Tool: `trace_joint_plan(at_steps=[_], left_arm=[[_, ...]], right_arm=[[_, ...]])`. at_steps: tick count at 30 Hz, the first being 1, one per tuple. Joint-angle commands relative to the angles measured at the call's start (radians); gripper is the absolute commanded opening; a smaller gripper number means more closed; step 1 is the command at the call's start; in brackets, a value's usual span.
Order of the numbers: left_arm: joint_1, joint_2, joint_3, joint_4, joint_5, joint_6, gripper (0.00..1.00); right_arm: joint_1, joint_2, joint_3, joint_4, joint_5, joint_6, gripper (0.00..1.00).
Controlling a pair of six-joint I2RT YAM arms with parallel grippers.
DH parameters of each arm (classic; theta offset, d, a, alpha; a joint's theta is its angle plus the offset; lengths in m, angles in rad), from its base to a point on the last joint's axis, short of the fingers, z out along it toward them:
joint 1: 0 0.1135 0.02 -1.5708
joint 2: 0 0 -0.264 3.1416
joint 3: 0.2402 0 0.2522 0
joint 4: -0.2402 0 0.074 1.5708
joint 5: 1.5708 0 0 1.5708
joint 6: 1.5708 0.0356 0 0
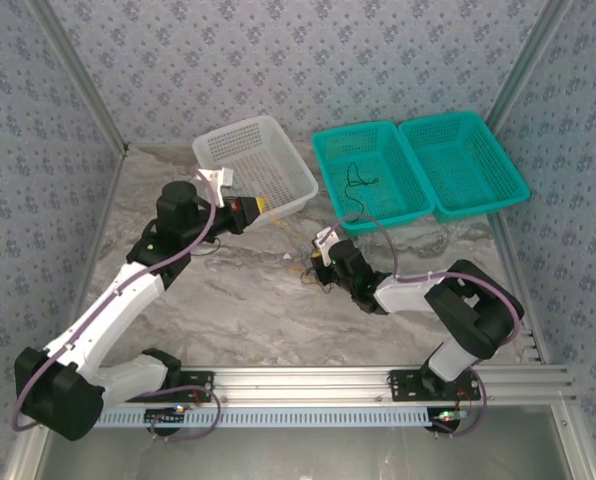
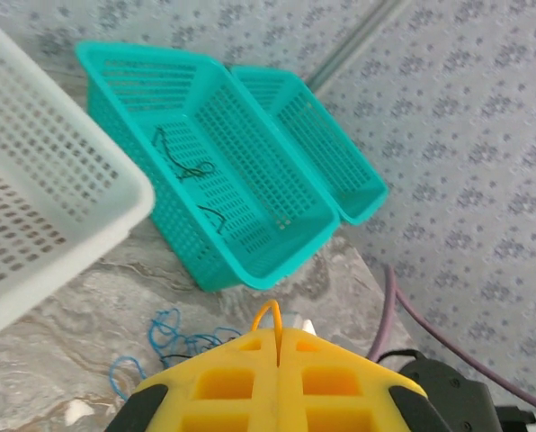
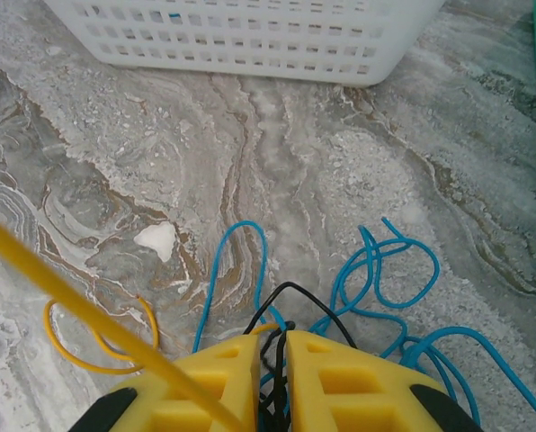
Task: Untangle the cables
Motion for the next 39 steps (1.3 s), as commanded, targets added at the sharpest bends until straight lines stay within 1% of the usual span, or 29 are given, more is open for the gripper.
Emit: trace_joint_plan(at_steps=[1, 4, 9, 12, 17, 23, 29, 34, 39], left_arm=[[0.029, -0.055, -0.007, -0.008, -0.087, -0.003, 0.00], [0.057, -0.079, -0.015, -0.019, -0.124, -0.019, 0.00], [0.097, -0.103, -0.033, -0.015, -0.129, -0.041, 0.00], [0.124, -0.111, -0.009, -0.071, -0.153, -0.027, 0.00], [0.175, -0.143, 0.052, -0.203, -0.309, 0.008, 0.00], [0.257, -0.178, 0.078, -0.269, -0.395, 0.007, 0.00], [0.302, -0.206, 0.110, -0.367, -0.569, 0.010, 0.00], [0.357, -0.223, 0.158, -0.473, -0.746, 0.031, 0.00], [0.426, -0.249, 0.187, -0.519, -0.859, 0.046, 0.00]], right_arm=[[0.003, 0.031, 0.012, -0.068, 0.035, 0.036, 0.18], [0.003, 0.042, 0.021, -0.099, 0.061, 0.049, 0.18], [0.004, 0.048, 0.028, -0.135, 0.070, 0.063, 0.19], [0.004, 0.043, 0.028, -0.164, 0.073, 0.064, 0.20], [0.003, 0.032, 0.018, -0.202, 0.095, 0.058, 0.21], [0.001, 0.027, 0.017, -0.232, 0.114, 0.052, 0.22], [-0.006, 0.033, 0.022, -0.255, 0.120, 0.053, 0.23], [-0.014, 0.035, 0.023, -0.271, 0.128, 0.060, 0.23], [-0.023, 0.036, 0.024, -0.282, 0.133, 0.060, 0.24]])
